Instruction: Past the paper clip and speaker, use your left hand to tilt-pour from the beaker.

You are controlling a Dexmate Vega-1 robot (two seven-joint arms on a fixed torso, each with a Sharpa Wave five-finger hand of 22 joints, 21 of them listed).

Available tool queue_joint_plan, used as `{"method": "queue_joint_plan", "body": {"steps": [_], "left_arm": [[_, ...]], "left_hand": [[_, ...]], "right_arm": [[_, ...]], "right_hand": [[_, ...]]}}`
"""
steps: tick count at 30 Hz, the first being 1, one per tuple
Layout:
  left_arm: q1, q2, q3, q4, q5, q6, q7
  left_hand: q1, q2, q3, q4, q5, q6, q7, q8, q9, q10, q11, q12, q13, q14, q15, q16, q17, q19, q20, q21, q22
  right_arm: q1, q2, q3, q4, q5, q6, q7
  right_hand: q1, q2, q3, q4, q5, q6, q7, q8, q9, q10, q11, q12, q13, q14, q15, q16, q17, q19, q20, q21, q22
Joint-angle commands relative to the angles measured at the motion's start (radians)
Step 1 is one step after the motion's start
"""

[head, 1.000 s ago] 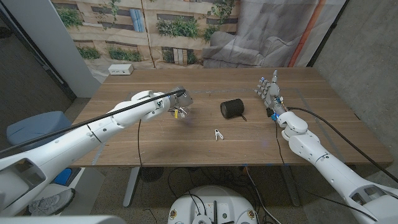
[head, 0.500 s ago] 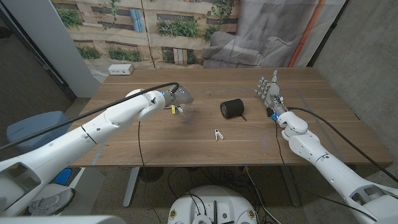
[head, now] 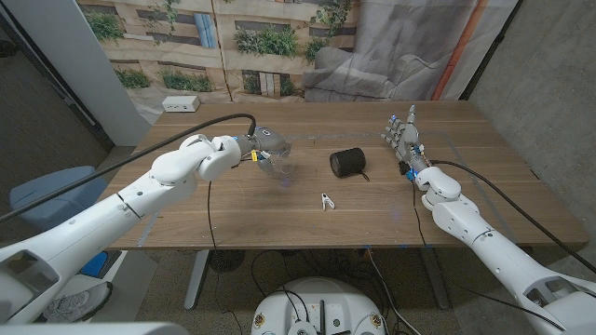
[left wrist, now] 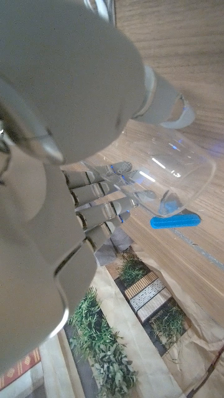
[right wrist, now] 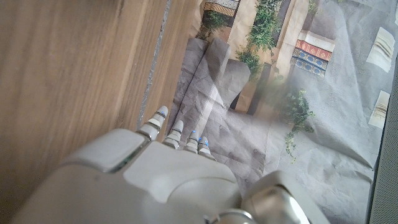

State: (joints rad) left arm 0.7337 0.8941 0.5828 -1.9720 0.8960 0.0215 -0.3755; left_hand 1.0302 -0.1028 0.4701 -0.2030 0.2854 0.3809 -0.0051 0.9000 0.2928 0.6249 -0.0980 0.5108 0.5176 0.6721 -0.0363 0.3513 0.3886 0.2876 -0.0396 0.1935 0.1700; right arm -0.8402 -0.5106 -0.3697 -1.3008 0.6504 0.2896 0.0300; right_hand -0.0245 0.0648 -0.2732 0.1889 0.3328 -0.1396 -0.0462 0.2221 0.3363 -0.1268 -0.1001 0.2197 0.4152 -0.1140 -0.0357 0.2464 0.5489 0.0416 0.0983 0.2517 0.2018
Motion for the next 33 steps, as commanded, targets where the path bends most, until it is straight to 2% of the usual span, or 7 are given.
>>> {"method": "queue_joint_plan", "body": {"steps": [1, 4, 11, 18, 24, 33], "left_arm": [[0.051, -0.01, -0.037, 0.033, -0.18, 0.035, 0.121], [0.063, -0.014, -0.045, 0.044, -0.225, 0.041, 0.158], [0.072, -0.007, -0.042, 0.056, -0.281, 0.043, 0.208], [0.109, -0.018, -0.063, 0.069, -0.359, 0.072, 0.292], [0.141, -0.022, -0.075, 0.08, -0.425, 0.093, 0.349], [0.187, -0.047, -0.094, 0.128, -0.538, 0.061, 0.463]], "left_hand": [[-0.052, 0.242, 0.032, 0.034, 0.001, 0.018, 0.012, 0.009, 0.001, 0.077, -0.065, -0.003, 0.049, 0.041, -0.152, -0.005, 0.002, 0.011, -0.024, 0.007, 0.002], [-0.059, 0.24, 0.032, 0.037, 0.001, 0.015, 0.01, 0.006, -0.003, 0.072, -0.059, -0.008, 0.047, 0.042, -0.153, -0.01, -0.002, 0.012, -0.023, 0.007, 0.002], [-0.079, 0.238, 0.036, 0.043, 0.0, 0.014, 0.009, 0.003, -0.012, 0.07, -0.066, -0.015, 0.04, 0.03, -0.147, -0.032, -0.018, 0.013, -0.024, 0.006, 0.002], [-0.1, 0.226, 0.042, 0.041, 0.0, 0.021, -0.003, 0.002, -0.024, 0.063, -0.073, -0.031, 0.028, -0.003, -0.137, -0.07, -0.046, 0.005, -0.022, 0.002, 0.002], [-0.119, 0.211, 0.026, 0.04, -0.007, 0.03, -0.017, 0.003, -0.033, 0.054, -0.082, -0.046, 0.017, -0.026, -0.135, -0.08, -0.048, 0.01, -0.016, 0.004, 0.002], [-0.135, 0.199, 0.014, 0.039, -0.013, 0.047, -0.034, 0.004, -0.046, 0.063, -0.1, -0.058, 0.005, -0.043, -0.136, -0.087, -0.054, 0.012, -0.019, 0.004, 0.003]], "right_arm": [[0.0, 0.0, 0.0, 0.0, 0.0, 0.0, 0.0], [0.0, 0.0, 0.0, 0.0, 0.0, 0.0, 0.0], [0.0, 0.0, 0.0, -0.001, 0.0, 0.0, 0.0], [0.0, 0.0, 0.0, 0.0, 0.0, 0.0, 0.0], [0.0, 0.0, 0.0, 0.0, 0.0, 0.0, 0.0], [0.0, 0.0, 0.0, 0.0, 0.0, 0.0, 0.0]], "right_hand": [[0.003, 0.087, -0.007, 0.0, 0.006, -0.007, -0.003, 0.005, 0.001, -0.009, 0.003, 0.006, 0.005, -0.005, -0.02, 0.003, 0.006, 0.001, 0.006, 0.007, 0.005], [0.003, 0.087, -0.007, 0.0, 0.006, -0.007, -0.003, 0.005, 0.001, -0.009, 0.003, 0.006, 0.005, -0.005, -0.02, 0.003, 0.006, 0.001, 0.006, 0.007, 0.005], [0.003, 0.087, -0.007, 0.0, 0.006, -0.007, -0.003, 0.005, 0.001, -0.009, 0.003, 0.006, 0.005, -0.005, -0.02, 0.003, 0.006, 0.001, 0.006, 0.007, 0.005], [0.003, 0.087, -0.007, 0.0, 0.006, -0.007, -0.003, 0.005, 0.001, -0.009, 0.003, 0.006, 0.005, -0.005, -0.02, 0.003, 0.006, 0.001, 0.006, 0.007, 0.005], [0.003, 0.087, -0.007, 0.0, 0.006, -0.007, -0.003, 0.005, 0.001, -0.009, 0.003, 0.006, 0.005, -0.005, -0.02, 0.003, 0.006, 0.001, 0.006, 0.007, 0.005], [0.003, 0.087, -0.007, 0.0, 0.006, -0.007, -0.003, 0.005, 0.001, -0.009, 0.003, 0.006, 0.005, -0.005, -0.02, 0.003, 0.006, 0.001, 0.006, 0.007, 0.005]]}}
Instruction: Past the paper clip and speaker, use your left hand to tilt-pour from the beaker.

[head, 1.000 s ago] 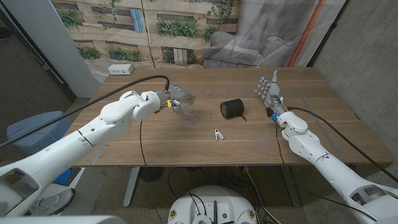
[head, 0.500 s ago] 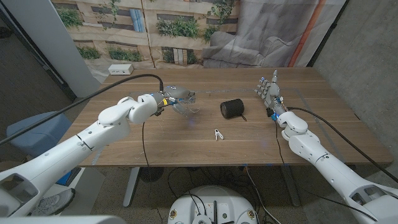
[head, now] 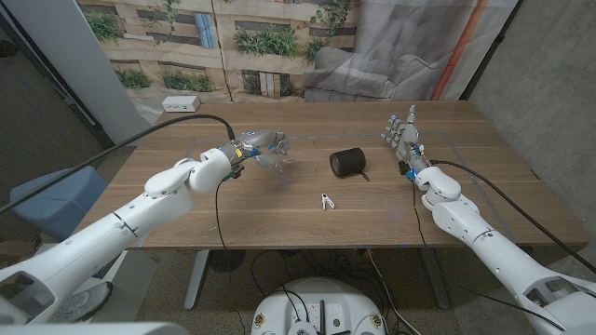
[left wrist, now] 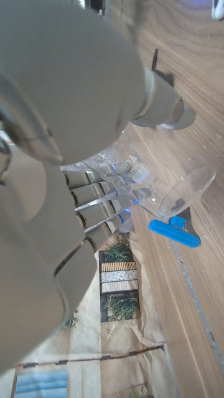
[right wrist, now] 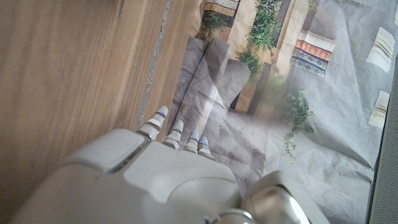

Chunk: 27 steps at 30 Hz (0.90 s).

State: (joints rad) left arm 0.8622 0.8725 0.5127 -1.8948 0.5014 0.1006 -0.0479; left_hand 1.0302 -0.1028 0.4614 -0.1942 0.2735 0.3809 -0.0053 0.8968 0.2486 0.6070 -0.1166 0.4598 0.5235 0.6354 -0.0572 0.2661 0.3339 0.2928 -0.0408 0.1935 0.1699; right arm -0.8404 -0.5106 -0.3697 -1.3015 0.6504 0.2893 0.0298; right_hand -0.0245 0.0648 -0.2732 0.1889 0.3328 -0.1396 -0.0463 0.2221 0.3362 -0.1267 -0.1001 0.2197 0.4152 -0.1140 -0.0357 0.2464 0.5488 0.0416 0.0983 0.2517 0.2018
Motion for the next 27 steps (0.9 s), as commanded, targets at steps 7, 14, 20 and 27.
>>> {"method": "queue_joint_plan", "body": {"steps": [7, 14, 20, 27], "left_arm": [[0.077, -0.045, -0.018, 0.12, -0.225, -0.112, 0.198], [0.094, -0.068, -0.016, 0.144, -0.287, -0.139, 0.23], [0.089, -0.078, -0.004, 0.167, -0.304, -0.176, 0.247], [0.106, -0.121, -0.01, 0.203, -0.359, -0.234, 0.297]], "left_hand": [[-0.158, 0.207, 0.013, 0.04, -0.008, 0.049, -0.034, 0.003, -0.014, 0.089, -0.08, -0.019, -0.013, 0.011, -0.123, 0.011, 0.007, 0.03, -0.019, 0.013, 0.005], [-0.17, 0.206, 0.014, 0.038, -0.01, 0.046, -0.033, -0.003, -0.023, 0.086, -0.079, -0.032, -0.021, -0.004, -0.119, 0.002, 0.002, 0.022, -0.016, 0.009, 0.006], [-0.182, 0.207, 0.015, 0.04, -0.012, 0.048, -0.027, -0.007, -0.029, 0.081, -0.072, -0.043, -0.027, -0.009, -0.118, -0.002, -0.002, 0.019, -0.003, 0.007, 0.006], [-0.2, 0.208, 0.013, 0.043, -0.016, 0.047, -0.028, -0.011, -0.037, 0.075, -0.072, -0.057, -0.036, -0.011, -0.119, -0.004, -0.004, 0.01, -0.001, 0.004, 0.006]], "right_arm": [[0.0, 0.0, 0.0, 0.001, 0.0, 0.001, 0.0], [0.0, 0.0, 0.0, 0.001, 0.0, 0.0, 0.0], [0.0, 0.0, 0.0, 0.001, 0.0, 0.0, 0.0], [0.0, 0.0, 0.0, -0.001, 0.0, 0.0, 0.0]], "right_hand": [[0.003, 0.087, -0.007, 0.0, 0.006, -0.007, -0.003, 0.005, 0.002, -0.009, 0.003, 0.006, 0.005, -0.005, -0.02, 0.003, 0.006, 0.001, 0.006, 0.007, 0.005], [0.003, 0.087, -0.007, 0.0, 0.006, -0.007, -0.003, 0.005, 0.002, -0.009, 0.003, 0.006, 0.005, -0.005, -0.02, 0.003, 0.006, 0.001, 0.006, 0.007, 0.005], [0.003, 0.087, -0.007, 0.0, 0.006, -0.007, -0.003, 0.005, 0.002, -0.009, 0.003, 0.006, 0.005, -0.005, -0.02, 0.003, 0.006, 0.001, 0.006, 0.007, 0.005], [0.003, 0.087, -0.007, 0.0, 0.006, -0.007, -0.003, 0.005, 0.002, -0.009, 0.003, 0.006, 0.005, -0.005, -0.02, 0.003, 0.006, 0.001, 0.006, 0.007, 0.005]]}}
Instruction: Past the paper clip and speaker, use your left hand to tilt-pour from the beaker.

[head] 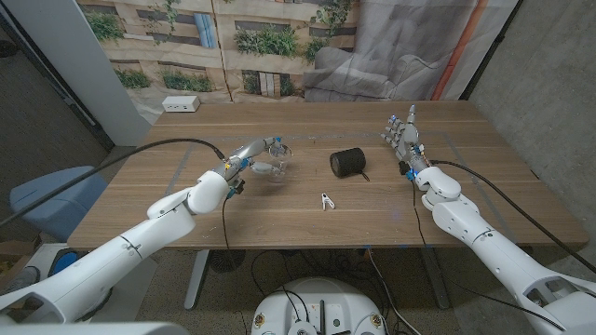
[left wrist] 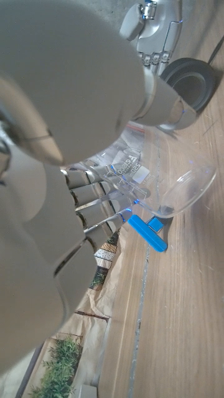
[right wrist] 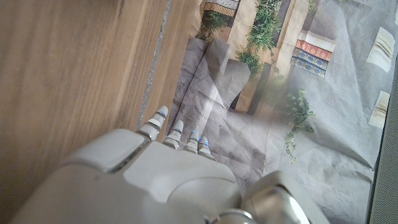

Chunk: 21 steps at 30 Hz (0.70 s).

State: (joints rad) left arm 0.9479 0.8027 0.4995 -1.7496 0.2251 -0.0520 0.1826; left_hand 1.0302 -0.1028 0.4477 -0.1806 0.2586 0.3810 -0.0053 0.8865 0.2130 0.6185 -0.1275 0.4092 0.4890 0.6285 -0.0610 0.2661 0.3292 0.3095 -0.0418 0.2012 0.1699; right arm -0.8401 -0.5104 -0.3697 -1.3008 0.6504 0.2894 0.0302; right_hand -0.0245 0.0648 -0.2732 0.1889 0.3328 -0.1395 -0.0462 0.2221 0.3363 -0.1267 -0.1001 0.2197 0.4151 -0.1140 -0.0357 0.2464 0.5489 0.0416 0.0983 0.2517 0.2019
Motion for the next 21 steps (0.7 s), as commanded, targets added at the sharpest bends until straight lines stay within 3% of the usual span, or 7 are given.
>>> {"method": "queue_joint_plan", "body": {"steps": [1, 12, 21], "left_arm": [[0.02, -0.051, 0.004, 0.058, -0.084, -0.083, 0.067], [0.037, -0.083, 0.018, 0.051, -0.16, -0.024, 0.046], [0.042, -0.081, 0.031, 0.044, -0.179, -0.002, 0.043]], "left_hand": [[-0.202, 0.209, 0.027, 0.03, -0.001, 0.046, -0.028, -0.002, -0.002, 0.063, -0.06, -0.008, -0.002, -0.005, -0.114, -0.003, 0.001, -0.008, 0.001, -0.004, 0.006], [-0.221, 0.213, 0.031, 0.03, -0.005, 0.05, -0.022, -0.007, -0.01, 0.065, -0.055, -0.02, -0.007, -0.013, -0.109, -0.01, -0.006, -0.026, 0.01, -0.01, 0.005], [-0.233, 0.217, 0.035, 0.031, -0.007, 0.054, -0.018, -0.01, -0.014, 0.074, -0.051, -0.023, -0.008, -0.01, -0.106, -0.011, -0.011, -0.027, 0.011, -0.009, 0.005]], "right_arm": [[-0.001, 0.0, 0.0, -0.001, 0.0, 0.0, -0.001], [0.0, 0.0, 0.0, 0.0, 0.0, 0.0, -0.001], [0.0, 0.0, 0.0, 0.001, 0.0, 0.0, 0.0]], "right_hand": [[0.003, 0.087, -0.007, 0.0, 0.006, -0.007, -0.003, 0.005, 0.001, -0.009, 0.003, 0.006, 0.005, -0.005, -0.02, 0.003, 0.006, 0.001, 0.006, 0.007, 0.005], [0.003, 0.087, -0.007, 0.0, 0.006, -0.007, -0.003, 0.005, 0.001, -0.009, 0.003, 0.006, 0.005, -0.005, -0.02, 0.003, 0.006, 0.001, 0.006, 0.007, 0.005], [0.003, 0.087, -0.007, 0.0, 0.006, -0.007, -0.003, 0.005, 0.001, -0.009, 0.003, 0.006, 0.005, -0.005, -0.02, 0.003, 0.006, 0.001, 0.006, 0.007, 0.005]]}}
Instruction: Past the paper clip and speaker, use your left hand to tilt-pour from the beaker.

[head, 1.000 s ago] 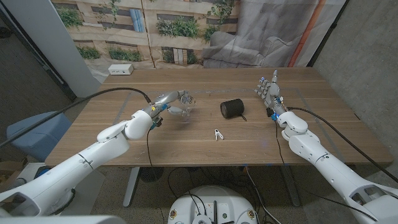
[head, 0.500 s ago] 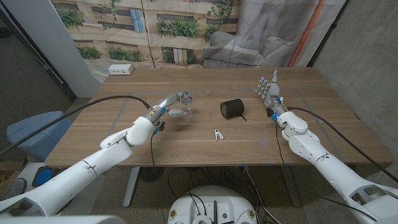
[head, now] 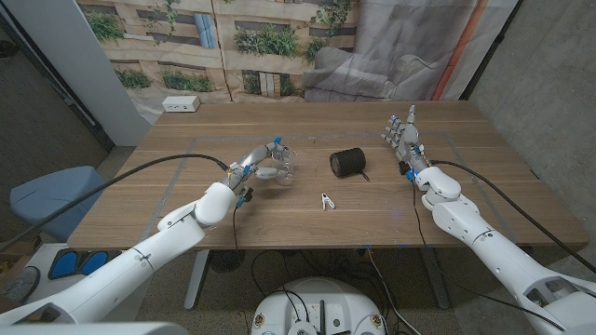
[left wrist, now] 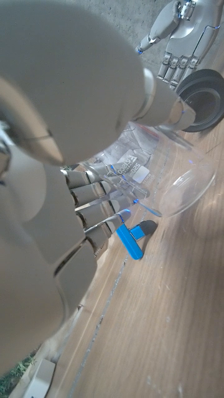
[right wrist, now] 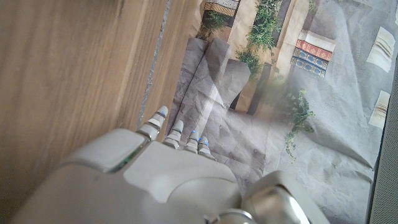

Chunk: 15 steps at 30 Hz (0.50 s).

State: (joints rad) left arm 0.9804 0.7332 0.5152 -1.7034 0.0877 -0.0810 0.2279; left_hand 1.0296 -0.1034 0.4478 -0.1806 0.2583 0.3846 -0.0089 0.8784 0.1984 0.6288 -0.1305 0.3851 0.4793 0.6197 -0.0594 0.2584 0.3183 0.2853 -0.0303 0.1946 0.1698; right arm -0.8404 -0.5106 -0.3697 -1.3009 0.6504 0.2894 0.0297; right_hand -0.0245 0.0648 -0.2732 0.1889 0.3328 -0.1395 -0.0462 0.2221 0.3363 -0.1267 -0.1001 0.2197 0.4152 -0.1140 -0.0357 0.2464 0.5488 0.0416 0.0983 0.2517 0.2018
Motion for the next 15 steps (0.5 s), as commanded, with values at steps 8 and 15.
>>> {"method": "queue_joint_plan", "body": {"steps": [8, 15], "left_arm": [[0.003, -0.015, 0.029, 0.023, -0.048, 0.005, -0.001], [-0.012, -0.024, 0.04, 0.047, -0.042, -0.017, 0.0]], "left_hand": [[-0.25, 0.217, 0.04, 0.029, -0.01, 0.053, -0.016, -0.006, -0.004, 0.062, -0.048, -0.007, 0.003, -0.014, -0.11, -0.014, -0.01, -0.031, 0.027, -0.01, 0.005], [-0.264, 0.215, 0.043, 0.029, -0.012, 0.051, -0.017, -0.011, -0.006, 0.057, -0.047, -0.016, 0.003, -0.03, -0.102, -0.024, -0.019, -0.045, 0.028, -0.012, 0.004]], "right_arm": [[0.0, 0.0, 0.0, 0.001, 0.0, 0.0, 0.001], [0.0, 0.0, 0.0, 0.0, 0.0, 0.0, 0.0]], "right_hand": [[0.003, 0.087, -0.007, 0.0, 0.006, -0.007, -0.003, 0.005, 0.001, -0.009, 0.003, 0.006, 0.005, -0.005, -0.02, 0.003, 0.006, 0.001, 0.006, 0.007, 0.005], [0.003, 0.087, -0.007, 0.0, 0.006, -0.007, -0.003, 0.005, 0.001, -0.009, 0.003, 0.006, 0.005, -0.005, -0.02, 0.003, 0.006, 0.001, 0.006, 0.007, 0.005]]}}
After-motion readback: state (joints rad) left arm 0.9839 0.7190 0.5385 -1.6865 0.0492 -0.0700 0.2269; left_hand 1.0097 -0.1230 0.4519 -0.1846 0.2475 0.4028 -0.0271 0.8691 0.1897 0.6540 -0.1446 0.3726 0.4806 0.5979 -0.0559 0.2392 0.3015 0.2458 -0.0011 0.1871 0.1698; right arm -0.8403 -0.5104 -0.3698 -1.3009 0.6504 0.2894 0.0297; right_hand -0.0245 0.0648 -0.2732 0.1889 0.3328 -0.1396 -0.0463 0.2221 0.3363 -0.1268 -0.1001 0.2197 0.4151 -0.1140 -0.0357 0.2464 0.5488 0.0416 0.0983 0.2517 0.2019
